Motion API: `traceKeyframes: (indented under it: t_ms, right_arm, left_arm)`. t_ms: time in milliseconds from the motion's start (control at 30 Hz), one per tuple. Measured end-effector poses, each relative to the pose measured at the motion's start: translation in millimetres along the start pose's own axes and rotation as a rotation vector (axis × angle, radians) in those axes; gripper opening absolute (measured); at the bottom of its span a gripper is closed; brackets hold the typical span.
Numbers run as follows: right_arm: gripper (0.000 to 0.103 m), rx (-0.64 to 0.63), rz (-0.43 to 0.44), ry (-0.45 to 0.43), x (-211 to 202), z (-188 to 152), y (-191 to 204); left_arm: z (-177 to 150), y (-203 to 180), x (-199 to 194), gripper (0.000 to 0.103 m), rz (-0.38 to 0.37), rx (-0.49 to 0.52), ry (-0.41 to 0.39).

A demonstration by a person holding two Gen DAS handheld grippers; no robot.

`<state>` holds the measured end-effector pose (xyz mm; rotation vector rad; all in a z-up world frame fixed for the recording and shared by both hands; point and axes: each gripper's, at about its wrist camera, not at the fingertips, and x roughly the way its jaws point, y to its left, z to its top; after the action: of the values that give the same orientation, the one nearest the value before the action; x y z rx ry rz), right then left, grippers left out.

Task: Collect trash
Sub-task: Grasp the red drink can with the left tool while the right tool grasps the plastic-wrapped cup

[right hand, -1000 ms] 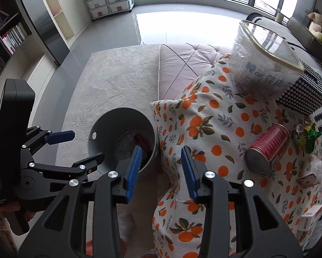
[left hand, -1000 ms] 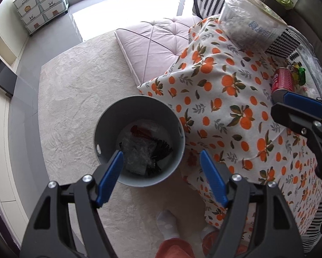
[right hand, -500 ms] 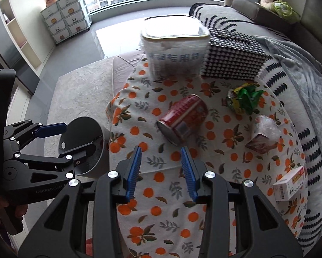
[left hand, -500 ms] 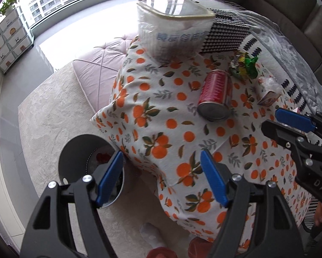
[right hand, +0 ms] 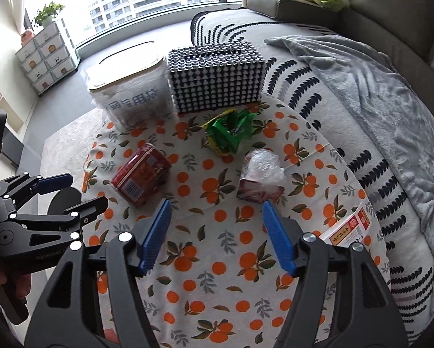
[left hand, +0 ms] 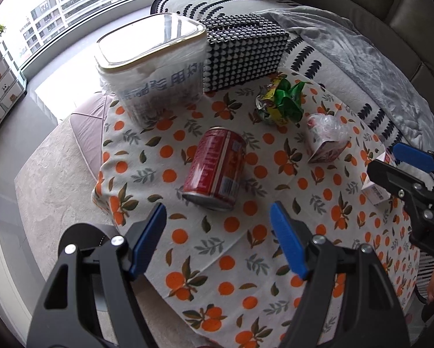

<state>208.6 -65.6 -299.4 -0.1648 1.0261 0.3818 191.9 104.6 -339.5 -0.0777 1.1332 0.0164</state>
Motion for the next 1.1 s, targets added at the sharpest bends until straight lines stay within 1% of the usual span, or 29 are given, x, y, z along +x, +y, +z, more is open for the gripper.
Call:
traceKeyframes:
  t_ms: [167, 467, 533, 633, 900, 967, 1000, 1033, 1100]
  right_arm:
    - [0.064, 0.027, -0.007, 0.004, 26, 9, -15]
    - [0.064, 0.085, -0.042, 0.017, 80, 28, -36]
    - [0.064, 0.089, -0.052, 0.026, 91, 29, -39]
    - [0.064, 0.09, -0.063, 0.043, 105, 28, -40]
    - [0.064, 0.073, -0.088, 0.066, 124, 22, -42]
    - [0.057, 0.07, -0.098, 0.073, 127, 22, -43]
    - [0.055, 0.069, -0.103, 0.076, 128, 22, -44]
    - [0.051, 0.068, -0.106, 0.078, 129, 21, -45]
    - [0.049, 0.069, -0.1, 0.077, 129, 22, -47]
  left_arm:
    - [16, -2, 27, 0.074, 0.001, 0.026, 0.008]
    - [21, 8, 77, 0.074, -0.012, 0.052, 0.055]
    - [20, 9, 88, 0.074, -0.019, 0.051, 0.073]
    - [19, 8, 102, 0.074, -0.011, 0.069, 0.085]
    - [19, 10, 126, 0.074, -0.005, 0.064, 0.11]
    - [17, 10, 129, 0.072, -0.005, 0.059, 0.116]
    - [17, 9, 129, 0.072, -0.001, 0.063, 0.109]
    - [16, 8, 130, 0.071, 0.004, 0.071, 0.106]
    - [16, 4, 130, 0.065, 0.02, 0.093, 0.095]
